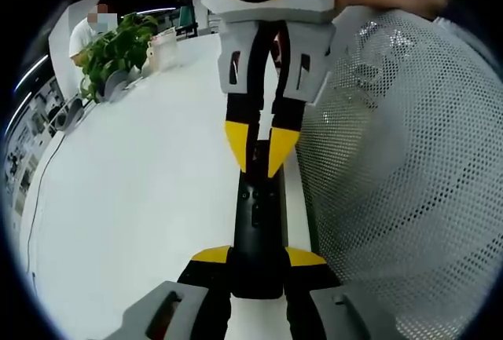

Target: Press the specified remote control buttons in sequence, fully releasing each button before pressing the next.

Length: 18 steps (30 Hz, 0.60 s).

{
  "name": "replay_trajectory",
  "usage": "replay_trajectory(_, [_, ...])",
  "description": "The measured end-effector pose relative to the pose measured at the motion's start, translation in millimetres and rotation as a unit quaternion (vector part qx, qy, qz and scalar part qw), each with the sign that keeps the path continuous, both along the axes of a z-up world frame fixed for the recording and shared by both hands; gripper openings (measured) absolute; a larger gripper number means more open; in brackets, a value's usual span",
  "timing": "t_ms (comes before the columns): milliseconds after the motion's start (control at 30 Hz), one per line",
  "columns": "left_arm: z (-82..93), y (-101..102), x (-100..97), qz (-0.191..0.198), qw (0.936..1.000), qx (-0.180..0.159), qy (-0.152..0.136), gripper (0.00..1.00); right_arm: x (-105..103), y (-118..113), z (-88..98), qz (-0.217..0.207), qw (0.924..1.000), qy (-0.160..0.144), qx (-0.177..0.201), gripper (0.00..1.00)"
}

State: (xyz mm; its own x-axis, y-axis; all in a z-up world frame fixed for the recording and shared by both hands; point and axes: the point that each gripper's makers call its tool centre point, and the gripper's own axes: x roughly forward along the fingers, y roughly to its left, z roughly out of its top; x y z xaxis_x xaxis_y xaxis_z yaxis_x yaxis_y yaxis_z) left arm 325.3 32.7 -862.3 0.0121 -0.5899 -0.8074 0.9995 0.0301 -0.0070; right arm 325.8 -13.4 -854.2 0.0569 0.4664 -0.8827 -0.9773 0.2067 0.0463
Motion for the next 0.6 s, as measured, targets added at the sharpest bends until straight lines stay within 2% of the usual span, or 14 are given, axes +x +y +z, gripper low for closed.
replay_trajectory(33, [0.1,0.0,0.0,-0.001,1.0000,0.000,0.000,0.25,0.1,-0.2,-0.6,0.010,0.9999,-0.004,-0.006,0.06])
replay_trajectory(233, [-0.1,-0.1,0.2,-0.003,1.0000,0.002,-0.001,0.25,0.4,-1.5,-0.9,0.006,1.0000,0.000,-0.008,0.06])
replay_trajectory(400, [-0.2,-0.1,0.4,-0.001,1.0000,0.002,-0.001,0.25,0.4,-3.0,0.4,-0.008,0.9999,-0.007,0.010,0.07])
replay_trajectory(467, [-0.2,-0.1,0.4,-0.001,1.0000,0.002,-0.001,0.25,0.6,-3.4,1.2,-0.022,0.9996,0.000,0.020,0.07])
replay_trajectory(600, [-0.1,-0.2,-0.1,0.000,1.0000,0.003,-0.001,0.25,-0.1,-2.7,1.4,-0.010,0.9998,-0.002,0.015,0.07])
